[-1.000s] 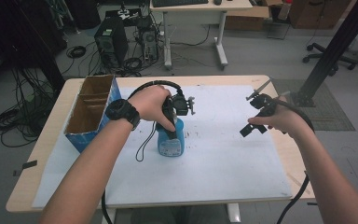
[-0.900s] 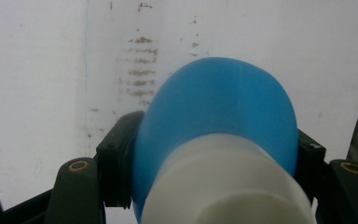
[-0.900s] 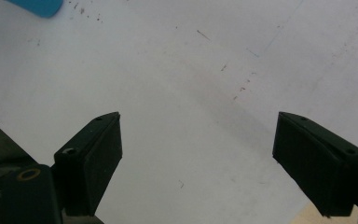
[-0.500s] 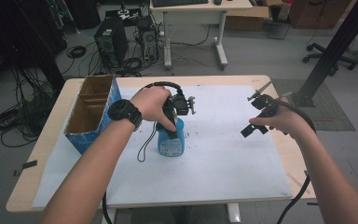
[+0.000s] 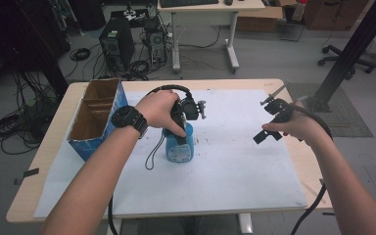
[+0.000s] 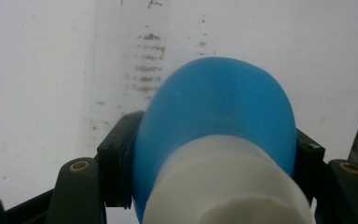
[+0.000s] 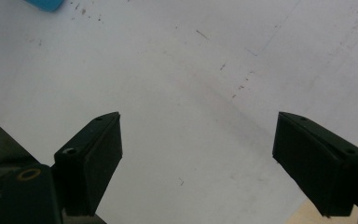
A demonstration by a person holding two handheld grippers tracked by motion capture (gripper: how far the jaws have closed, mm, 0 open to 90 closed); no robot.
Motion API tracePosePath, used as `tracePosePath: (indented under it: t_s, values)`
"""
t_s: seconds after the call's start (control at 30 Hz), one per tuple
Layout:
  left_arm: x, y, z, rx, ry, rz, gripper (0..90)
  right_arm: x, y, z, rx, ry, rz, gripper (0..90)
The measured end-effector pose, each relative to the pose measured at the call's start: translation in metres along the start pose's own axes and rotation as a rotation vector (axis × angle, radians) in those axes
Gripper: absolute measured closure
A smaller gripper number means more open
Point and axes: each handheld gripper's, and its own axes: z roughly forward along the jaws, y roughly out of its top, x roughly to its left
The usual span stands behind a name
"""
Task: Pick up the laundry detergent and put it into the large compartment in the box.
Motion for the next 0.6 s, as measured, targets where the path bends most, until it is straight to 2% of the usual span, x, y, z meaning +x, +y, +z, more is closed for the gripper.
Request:
tracePosePath:
  t_s: [0.37, 0.47, 0.6]
  values:
    - [-0.001, -0.001, -0.023, 0.011, 0.002, -0.029, 35.5, 0.002, 0.001, -0.002, -0.002, -0.002, -0.006, 16.0]
    - [0.000, -0.001, -0.029, 0.008, -0.003, -0.046, 35.6, 0.003, 0.001, -0.004, -0.007, -0.002, -0.008, 16.0]
    - [0.001, -0.001, -0.041, 0.005, 0.011, -0.079, 35.6, 0.003, 0.001, -0.005, -0.011, -0.001, -0.011, 16.0]
